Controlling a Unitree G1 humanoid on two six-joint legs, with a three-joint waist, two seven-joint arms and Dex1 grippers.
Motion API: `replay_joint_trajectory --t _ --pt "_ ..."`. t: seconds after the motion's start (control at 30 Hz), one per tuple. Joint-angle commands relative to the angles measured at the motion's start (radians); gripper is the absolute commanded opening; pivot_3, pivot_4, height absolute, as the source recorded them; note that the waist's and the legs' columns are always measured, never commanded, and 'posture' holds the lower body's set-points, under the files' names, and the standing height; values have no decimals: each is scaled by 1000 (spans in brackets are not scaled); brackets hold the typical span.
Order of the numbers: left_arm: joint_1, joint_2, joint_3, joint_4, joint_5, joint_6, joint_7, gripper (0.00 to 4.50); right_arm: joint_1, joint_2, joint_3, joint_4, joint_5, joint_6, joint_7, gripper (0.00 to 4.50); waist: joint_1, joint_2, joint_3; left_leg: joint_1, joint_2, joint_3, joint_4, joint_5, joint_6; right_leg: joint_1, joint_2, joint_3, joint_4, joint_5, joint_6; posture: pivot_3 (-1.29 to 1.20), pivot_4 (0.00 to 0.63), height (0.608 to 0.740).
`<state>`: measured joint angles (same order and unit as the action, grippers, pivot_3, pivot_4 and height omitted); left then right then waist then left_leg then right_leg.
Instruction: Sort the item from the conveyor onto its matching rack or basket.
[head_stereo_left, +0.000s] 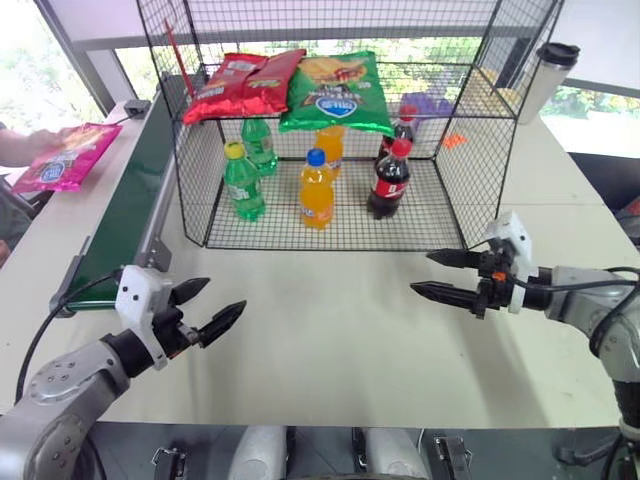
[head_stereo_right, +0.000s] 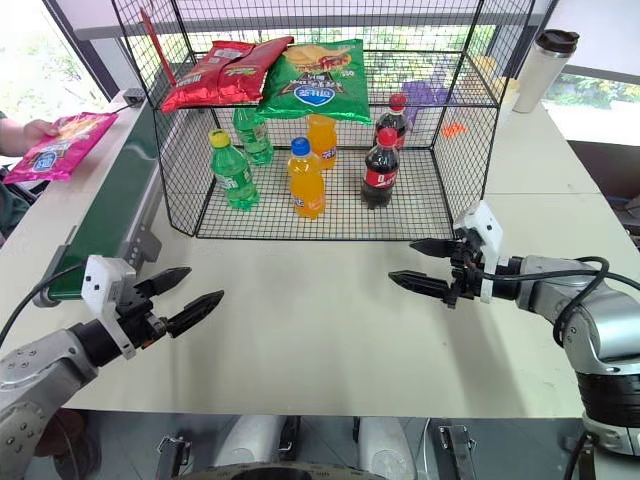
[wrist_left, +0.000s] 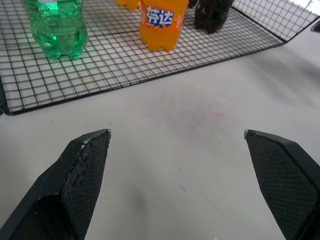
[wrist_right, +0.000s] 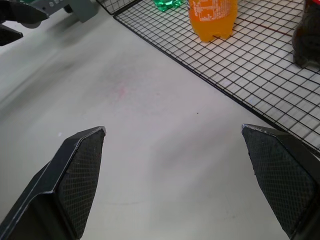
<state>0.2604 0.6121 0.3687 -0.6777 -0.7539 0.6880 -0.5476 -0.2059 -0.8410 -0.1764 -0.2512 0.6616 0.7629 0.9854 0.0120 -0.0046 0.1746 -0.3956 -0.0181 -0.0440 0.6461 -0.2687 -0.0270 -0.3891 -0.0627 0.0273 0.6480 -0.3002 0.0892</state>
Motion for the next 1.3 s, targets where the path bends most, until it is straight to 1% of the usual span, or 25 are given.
replay_joint_trajectory --t 0.03,0.13,0.37,0.63,1.3 --pt "8 20 8 -21 16 -19 -6 4460 8 10 -10 -25 -5 -26 -12 4500 0 0 0 0 0 0 0 0 0 0 0 0 0 0 0 0 150 740" --pt "16 33 -11 -32 43 -20 -2 4460 20 25 -4 -31 -12 -35 -28 4500 0 0 0 0 0 0 0 0 0 0 0 0 0 0 0 0 150 740" --pt "15 10 -19 -41 26 -25 -6 4460 44 49 6 -41 -28 -58 -52 4500 0 0 0 0 0 0 0 0 0 0 0 0 0 0 0 0 150 740" --pt "8 9 -19 -40 18 -25 -9 4460 56 56 8 -34 -34 -71 -64 4500 0 0 0 0 0 0 0 0 0 0 0 0 0 0 0 0 150 740" --pt "-4 -15 -43 -41 50 -57 21 4460 63 96 11 -19 -70 -100 -102 4500 0 0 0 0 0 0 0 0 0 0 0 0 0 0 0 0 150 740"
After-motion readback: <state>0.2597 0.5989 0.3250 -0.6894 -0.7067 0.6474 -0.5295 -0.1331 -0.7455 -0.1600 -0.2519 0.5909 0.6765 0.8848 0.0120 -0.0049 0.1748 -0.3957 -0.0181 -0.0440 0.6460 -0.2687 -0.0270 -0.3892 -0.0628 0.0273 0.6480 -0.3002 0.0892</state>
